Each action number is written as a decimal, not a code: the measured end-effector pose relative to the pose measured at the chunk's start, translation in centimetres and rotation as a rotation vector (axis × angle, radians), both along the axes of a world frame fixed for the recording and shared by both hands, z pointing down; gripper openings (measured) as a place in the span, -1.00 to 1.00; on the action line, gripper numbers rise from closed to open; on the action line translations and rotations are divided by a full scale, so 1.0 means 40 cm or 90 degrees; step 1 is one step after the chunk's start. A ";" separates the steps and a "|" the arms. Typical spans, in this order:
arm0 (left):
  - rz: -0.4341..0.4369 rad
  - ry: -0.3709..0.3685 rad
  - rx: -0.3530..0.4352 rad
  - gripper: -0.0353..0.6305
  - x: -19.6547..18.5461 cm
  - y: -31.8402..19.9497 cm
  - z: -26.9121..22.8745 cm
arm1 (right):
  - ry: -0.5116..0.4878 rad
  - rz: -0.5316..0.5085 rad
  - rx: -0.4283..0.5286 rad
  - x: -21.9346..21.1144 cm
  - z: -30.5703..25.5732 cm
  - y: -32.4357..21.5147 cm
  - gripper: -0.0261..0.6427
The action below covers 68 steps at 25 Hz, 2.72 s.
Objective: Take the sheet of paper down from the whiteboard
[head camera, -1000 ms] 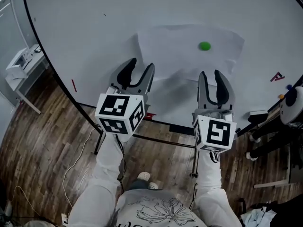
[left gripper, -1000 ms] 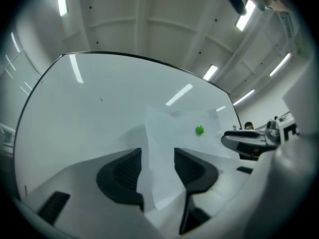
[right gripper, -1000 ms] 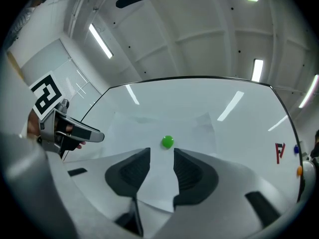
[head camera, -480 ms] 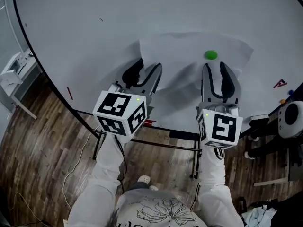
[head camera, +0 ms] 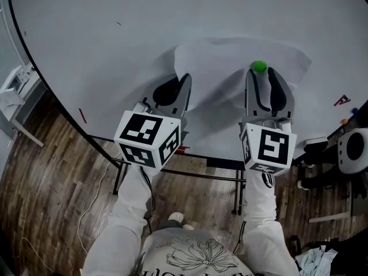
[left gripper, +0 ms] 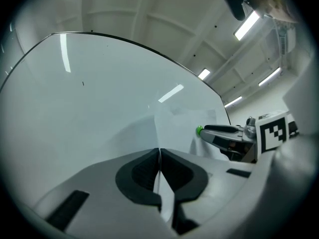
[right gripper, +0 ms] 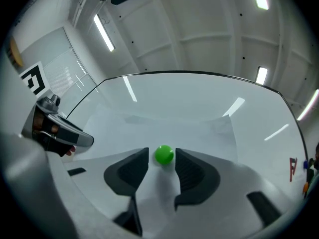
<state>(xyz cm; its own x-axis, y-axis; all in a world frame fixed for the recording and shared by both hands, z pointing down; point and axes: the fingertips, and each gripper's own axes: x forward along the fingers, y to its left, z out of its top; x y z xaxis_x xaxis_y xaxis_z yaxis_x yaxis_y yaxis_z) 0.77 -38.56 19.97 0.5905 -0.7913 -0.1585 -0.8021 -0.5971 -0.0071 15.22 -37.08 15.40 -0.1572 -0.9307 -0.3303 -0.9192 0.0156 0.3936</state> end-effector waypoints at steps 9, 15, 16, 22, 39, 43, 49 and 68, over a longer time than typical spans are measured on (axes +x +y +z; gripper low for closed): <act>0.007 -0.005 -0.001 -0.87 0.004 -0.002 0.002 | 0.003 0.037 0.001 0.018 0.003 -0.021 -0.50; 0.005 -0.003 0.001 -0.87 0.008 0.000 0.001 | 0.048 0.068 -0.002 0.008 0.000 -0.020 -0.56; 0.006 0.001 0.000 -0.87 0.008 0.000 0.001 | 0.053 0.069 -0.004 0.006 0.000 -0.021 -0.56; 0.005 0.021 -0.001 -0.88 -0.001 -0.006 -0.008 | 0.040 0.057 0.000 0.007 -0.002 -0.023 -0.57; -0.025 0.048 -0.001 -0.88 -0.060 -0.004 -0.011 | -0.036 0.059 -0.009 0.090 0.022 -0.011 -0.57; -0.040 0.051 -0.002 -0.88 -0.089 0.001 -0.011 | -0.059 0.058 -0.013 0.120 0.025 -0.007 -0.57; -0.061 0.056 -0.003 -0.88 -0.129 0.005 -0.011 | -0.071 0.067 -0.014 0.156 0.026 -0.002 -0.57; -0.177 0.064 0.003 -0.88 -0.306 0.056 -0.019 | -0.120 0.044 0.023 0.164 0.013 0.051 -0.56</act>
